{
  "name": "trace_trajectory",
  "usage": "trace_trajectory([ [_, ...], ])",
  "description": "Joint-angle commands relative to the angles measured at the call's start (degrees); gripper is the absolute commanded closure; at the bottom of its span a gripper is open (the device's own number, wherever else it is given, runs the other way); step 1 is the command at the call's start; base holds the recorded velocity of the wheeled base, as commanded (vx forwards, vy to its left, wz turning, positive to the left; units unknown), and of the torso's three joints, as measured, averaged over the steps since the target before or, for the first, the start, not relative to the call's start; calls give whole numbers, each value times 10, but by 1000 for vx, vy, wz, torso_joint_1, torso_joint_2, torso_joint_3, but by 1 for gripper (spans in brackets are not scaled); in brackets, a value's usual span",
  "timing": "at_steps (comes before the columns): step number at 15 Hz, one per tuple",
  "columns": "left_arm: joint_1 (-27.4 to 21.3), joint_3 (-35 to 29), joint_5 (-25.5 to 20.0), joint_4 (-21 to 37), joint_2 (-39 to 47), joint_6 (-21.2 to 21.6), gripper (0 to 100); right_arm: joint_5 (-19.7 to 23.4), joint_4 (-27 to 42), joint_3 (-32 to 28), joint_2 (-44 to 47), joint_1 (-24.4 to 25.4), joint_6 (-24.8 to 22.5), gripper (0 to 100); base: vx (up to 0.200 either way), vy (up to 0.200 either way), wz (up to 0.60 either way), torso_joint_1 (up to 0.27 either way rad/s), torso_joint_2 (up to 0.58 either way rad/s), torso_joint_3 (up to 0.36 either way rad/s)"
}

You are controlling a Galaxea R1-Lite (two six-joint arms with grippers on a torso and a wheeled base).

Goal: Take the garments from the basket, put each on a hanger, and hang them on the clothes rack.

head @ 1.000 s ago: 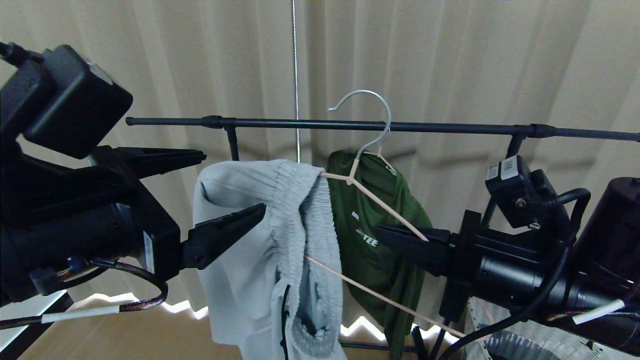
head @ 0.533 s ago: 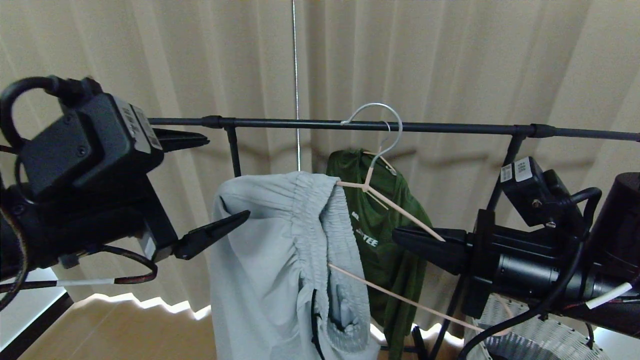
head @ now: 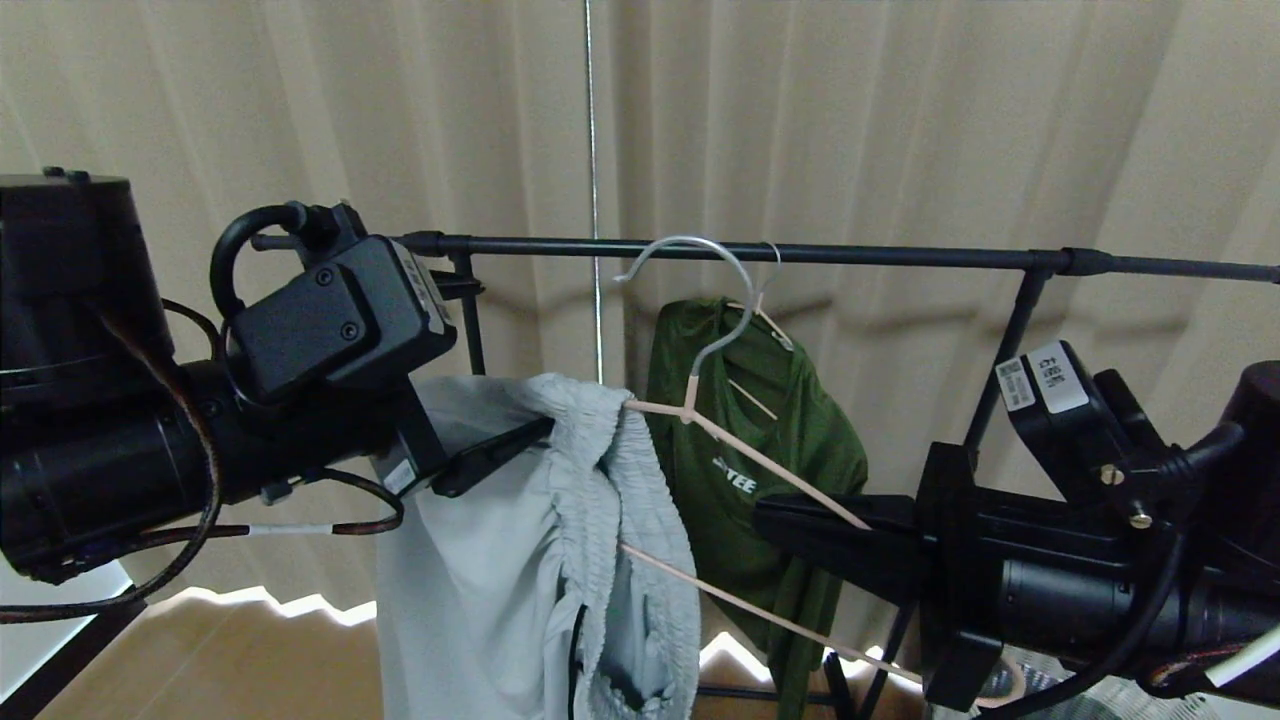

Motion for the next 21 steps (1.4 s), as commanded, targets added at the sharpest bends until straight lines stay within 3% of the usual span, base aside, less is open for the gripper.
trace_trajectory([
  [1, 0, 0, 0, 0, 10, 0, 0, 6, -1, -1, 0, 5, 0, 100, 0, 0, 0, 0, 0, 0],
  [5, -1, 9, -10, 0, 5, 1, 0, 37, -3, -3, -2, 6, -1, 100, 0, 0, 0, 0, 0, 0],
  [6, -1, 9, -20, 0, 5, 1, 100, 43, -3, -3, -2, 10, -1, 100, 0, 0, 0, 0, 0, 0],
  [16, -11, 9, -39, 0, 7, -2, 100, 44, -4, -2, -11, 23, -2, 100, 0, 0, 0, 0, 0, 0],
  [17, -11, 10, -39, 0, 6, -3, 100, 44, -2, 1, -17, 23, -2, 0, 0, 0, 0, 0, 0, 0],
  [20, 0, 9, -18, 1, 5, -11, 100, 36, -1, 8, -25, -5, -22, 0, 0, 0, 0, 0, 0, 0],
  [21, 11, 11, 36, 2, 3, -12, 100, 28, -1, 11, -25, -26, -57, 0, 0, 0, 0, 0, 0, 0],
])
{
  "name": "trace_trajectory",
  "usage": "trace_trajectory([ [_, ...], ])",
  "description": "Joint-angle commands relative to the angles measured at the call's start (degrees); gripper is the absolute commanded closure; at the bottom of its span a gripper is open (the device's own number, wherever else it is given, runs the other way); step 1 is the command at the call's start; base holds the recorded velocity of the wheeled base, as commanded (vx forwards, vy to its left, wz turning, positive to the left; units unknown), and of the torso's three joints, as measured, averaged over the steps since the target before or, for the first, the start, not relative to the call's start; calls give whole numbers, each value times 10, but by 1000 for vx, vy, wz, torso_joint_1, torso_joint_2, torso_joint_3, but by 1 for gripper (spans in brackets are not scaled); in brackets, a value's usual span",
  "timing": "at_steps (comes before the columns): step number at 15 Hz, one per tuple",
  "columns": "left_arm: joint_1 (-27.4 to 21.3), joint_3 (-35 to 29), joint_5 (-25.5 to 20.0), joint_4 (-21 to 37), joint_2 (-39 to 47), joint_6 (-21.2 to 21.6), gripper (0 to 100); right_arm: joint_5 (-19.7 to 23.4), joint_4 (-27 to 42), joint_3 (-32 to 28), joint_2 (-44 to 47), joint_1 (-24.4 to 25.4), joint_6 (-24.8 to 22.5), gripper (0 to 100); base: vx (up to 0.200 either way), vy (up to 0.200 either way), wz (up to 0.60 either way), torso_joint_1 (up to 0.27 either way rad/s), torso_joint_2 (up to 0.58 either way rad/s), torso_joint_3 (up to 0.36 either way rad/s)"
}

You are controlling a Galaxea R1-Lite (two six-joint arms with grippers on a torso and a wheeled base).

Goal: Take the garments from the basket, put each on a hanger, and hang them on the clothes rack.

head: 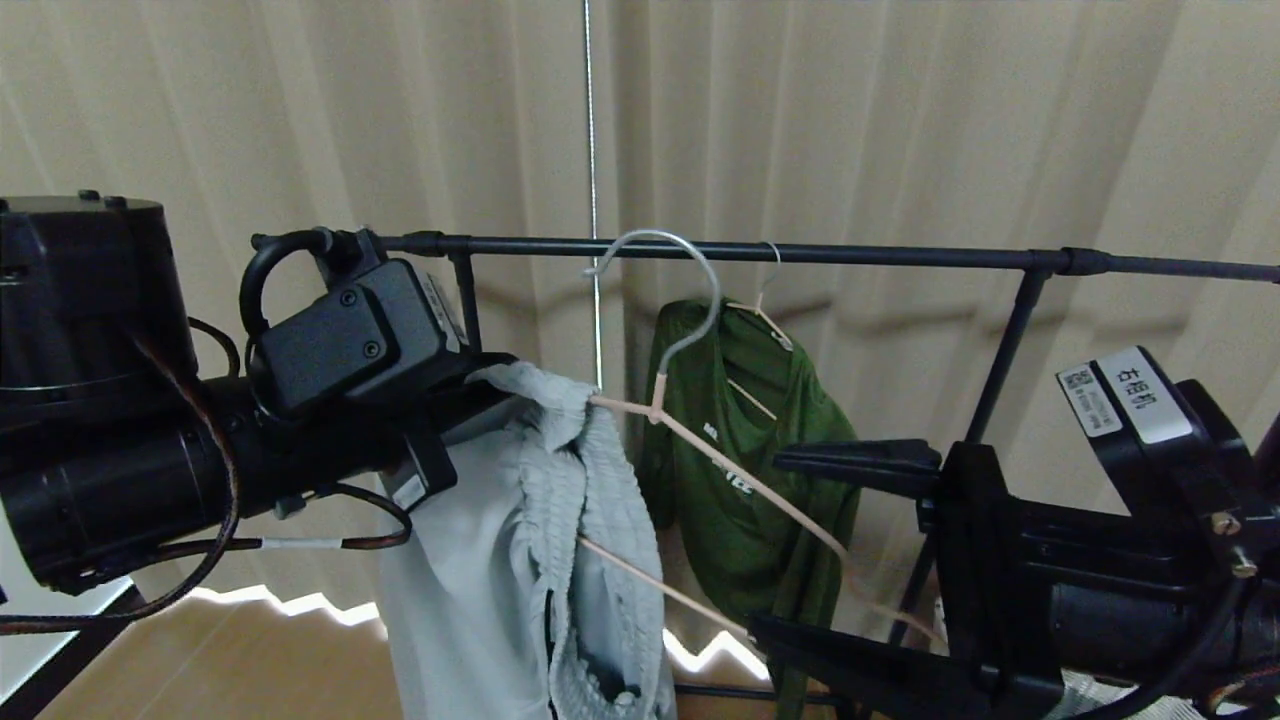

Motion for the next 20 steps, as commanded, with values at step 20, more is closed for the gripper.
trace_trajectory([
  [20, -62, -38, 270, 6, -5, -292, 100, -159, -14, 25, 105, 46, 21, 0, 0, 0, 0, 0, 0, 0],
])
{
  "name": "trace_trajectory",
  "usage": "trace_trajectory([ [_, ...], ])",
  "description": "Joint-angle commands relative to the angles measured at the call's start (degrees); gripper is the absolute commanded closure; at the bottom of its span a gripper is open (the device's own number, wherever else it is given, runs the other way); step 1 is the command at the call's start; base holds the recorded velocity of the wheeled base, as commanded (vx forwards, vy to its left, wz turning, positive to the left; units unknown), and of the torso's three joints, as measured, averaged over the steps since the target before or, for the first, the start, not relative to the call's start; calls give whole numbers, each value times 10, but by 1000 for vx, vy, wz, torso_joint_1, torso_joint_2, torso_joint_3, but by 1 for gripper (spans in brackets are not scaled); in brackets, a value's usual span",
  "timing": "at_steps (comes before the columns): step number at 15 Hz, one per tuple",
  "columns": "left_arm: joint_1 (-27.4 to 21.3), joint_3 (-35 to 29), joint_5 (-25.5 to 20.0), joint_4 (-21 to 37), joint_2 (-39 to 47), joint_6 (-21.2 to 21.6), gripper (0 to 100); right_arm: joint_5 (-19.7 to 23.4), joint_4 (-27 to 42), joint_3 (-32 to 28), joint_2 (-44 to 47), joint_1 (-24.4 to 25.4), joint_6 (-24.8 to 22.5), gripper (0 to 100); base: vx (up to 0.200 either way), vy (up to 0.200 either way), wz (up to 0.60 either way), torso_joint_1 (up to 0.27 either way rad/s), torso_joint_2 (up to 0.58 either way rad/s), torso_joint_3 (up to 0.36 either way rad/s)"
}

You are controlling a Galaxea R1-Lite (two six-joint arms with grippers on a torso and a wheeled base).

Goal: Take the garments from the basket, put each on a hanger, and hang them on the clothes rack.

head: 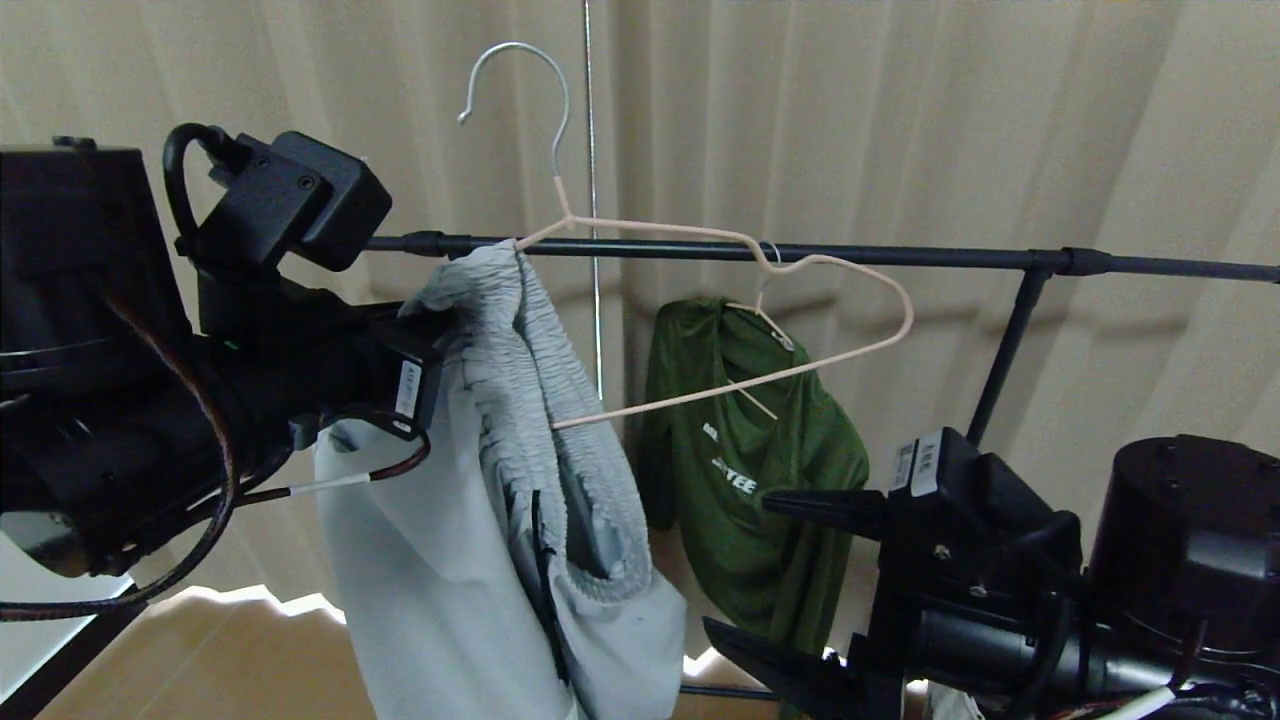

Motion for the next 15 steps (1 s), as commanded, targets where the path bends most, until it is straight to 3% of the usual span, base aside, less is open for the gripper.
trace_trajectory([
  [1, -27, -3, -1, -1, -6, -1, 100, -6, -25, -6, 43, 10, 2, 0, 0, 0, 0, 0, 0, 0],
  [4, -37, -7, -1, -1, -9, -1, 100, -21, -72, -11, 79, 17, 9, 0, 0, 0, 0, 0, 0, 0],
  [12, -55, -14, -3, -3, -22, -1, 100, -63, -73, -29, 126, 29, 32, 0, 0, 0, 0, 0, 0, 0],
  [13, -55, -13, -3, -3, -26, -1, 100, -64, -73, -29, 127, 28, 32, 100, 0, 0, 0, 0, 0, 0],
  [15, -58, -12, -3, -3, -30, -1, 100, -64, -73, -29, 129, 27, 32, 100, 0, 0, 0, 0, 0, 0],
])
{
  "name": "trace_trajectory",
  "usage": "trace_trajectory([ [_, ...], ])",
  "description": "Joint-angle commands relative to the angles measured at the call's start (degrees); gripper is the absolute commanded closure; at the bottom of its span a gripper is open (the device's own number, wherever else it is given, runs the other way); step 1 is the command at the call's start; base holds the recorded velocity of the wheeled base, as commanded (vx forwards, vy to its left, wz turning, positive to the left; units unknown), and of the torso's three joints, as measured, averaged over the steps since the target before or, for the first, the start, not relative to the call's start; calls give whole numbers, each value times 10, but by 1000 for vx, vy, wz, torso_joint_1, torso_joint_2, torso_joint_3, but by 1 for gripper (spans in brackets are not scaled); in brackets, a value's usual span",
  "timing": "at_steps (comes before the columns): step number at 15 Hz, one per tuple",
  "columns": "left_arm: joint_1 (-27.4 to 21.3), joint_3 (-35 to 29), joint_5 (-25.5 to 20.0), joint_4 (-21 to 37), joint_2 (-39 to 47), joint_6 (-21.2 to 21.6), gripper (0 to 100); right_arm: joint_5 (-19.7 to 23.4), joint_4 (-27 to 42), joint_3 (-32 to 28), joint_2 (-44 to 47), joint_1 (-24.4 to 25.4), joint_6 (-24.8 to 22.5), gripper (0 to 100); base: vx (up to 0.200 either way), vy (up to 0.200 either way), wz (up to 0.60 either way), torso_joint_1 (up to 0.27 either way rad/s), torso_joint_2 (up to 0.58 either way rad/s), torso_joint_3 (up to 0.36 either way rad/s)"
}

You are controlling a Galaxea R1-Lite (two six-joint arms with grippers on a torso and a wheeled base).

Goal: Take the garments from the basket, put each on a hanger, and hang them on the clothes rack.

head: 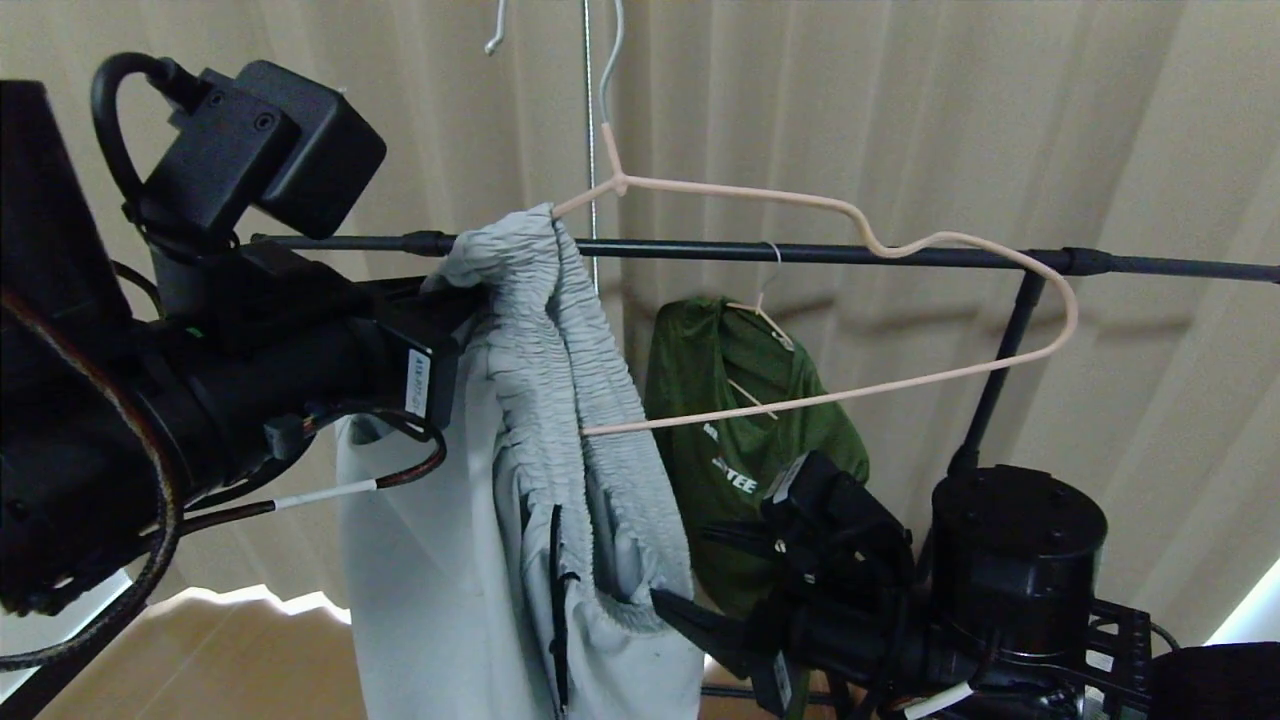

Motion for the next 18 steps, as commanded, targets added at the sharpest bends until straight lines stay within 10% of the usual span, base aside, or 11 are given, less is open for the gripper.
trace_trajectory([
  [1, -8, 1, 0, 1, -13, 0, 100, 0, 0, -1, 4, -1, 0, 100, 0, 0, 0, 0, 0, 0],
  [8, 3, 17, 2, 1, -18, 5, 100, -11, 0, 3, -27, -62, 6, 100, 0, 0, 0, 0, 0, 0],
  [18, 120, 89, 6, -2, -37, 158, 100, -10, 0, -5, -71, -169, 5, 100, 0, 0, 0, 0, 0, 0],
])
